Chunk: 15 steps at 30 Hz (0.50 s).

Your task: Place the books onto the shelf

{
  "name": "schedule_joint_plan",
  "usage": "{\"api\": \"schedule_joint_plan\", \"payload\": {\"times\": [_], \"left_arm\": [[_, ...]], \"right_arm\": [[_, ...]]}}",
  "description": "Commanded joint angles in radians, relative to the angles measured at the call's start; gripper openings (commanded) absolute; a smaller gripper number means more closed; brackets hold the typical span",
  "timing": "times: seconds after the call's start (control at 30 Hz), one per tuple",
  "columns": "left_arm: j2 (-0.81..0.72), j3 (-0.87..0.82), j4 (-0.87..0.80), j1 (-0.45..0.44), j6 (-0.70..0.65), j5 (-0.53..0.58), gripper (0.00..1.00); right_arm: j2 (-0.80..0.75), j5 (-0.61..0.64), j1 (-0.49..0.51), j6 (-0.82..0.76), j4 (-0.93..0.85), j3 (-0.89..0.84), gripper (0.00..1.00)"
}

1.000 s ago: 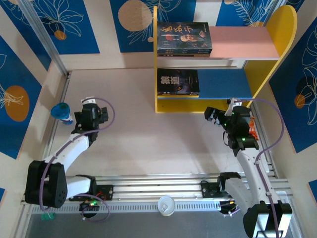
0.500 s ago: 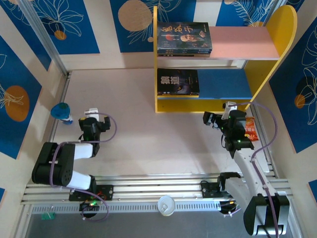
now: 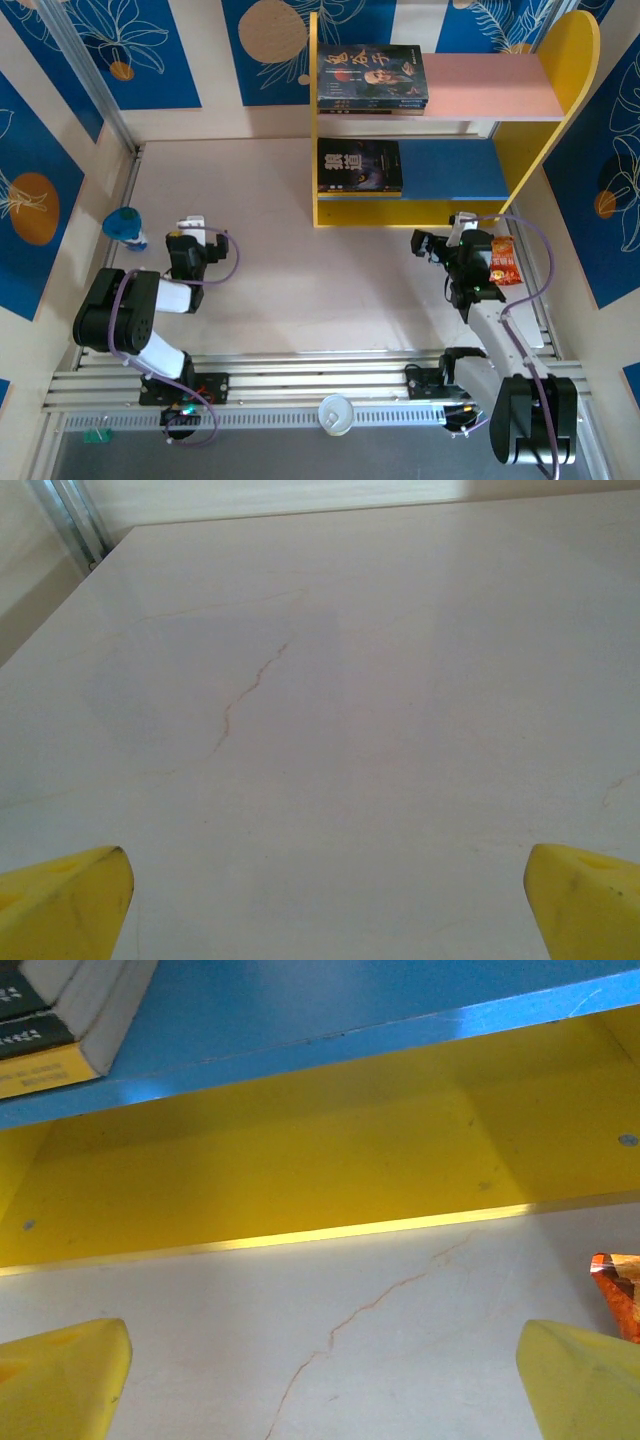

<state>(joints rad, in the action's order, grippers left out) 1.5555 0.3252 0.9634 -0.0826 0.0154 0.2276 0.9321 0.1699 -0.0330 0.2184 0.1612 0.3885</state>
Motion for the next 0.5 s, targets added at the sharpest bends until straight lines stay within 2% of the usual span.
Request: {"api": "schedule_joint_plan", "payload": {"times": [0.0,0.23,0.47], "left_arm": [[0.007,0.017,0.032,0.004,-0.021,-0.020,1.00],[0.009,0.017,0.036,0.005,-0.023,-0.017,1.00],[0.009,0.018,0.035,0.000,-0.028,-0.017,1.00]], "right_arm": [[0.031,-0.028,-0.012,-0.013,0.160,-0.029,0.99],[0.171,-0.076,-0.046,-0.022,0.315,-0.031,0.99],[0.420,-0.248,-0.062,-0.054,0.619,-0.038,0.99]]}}
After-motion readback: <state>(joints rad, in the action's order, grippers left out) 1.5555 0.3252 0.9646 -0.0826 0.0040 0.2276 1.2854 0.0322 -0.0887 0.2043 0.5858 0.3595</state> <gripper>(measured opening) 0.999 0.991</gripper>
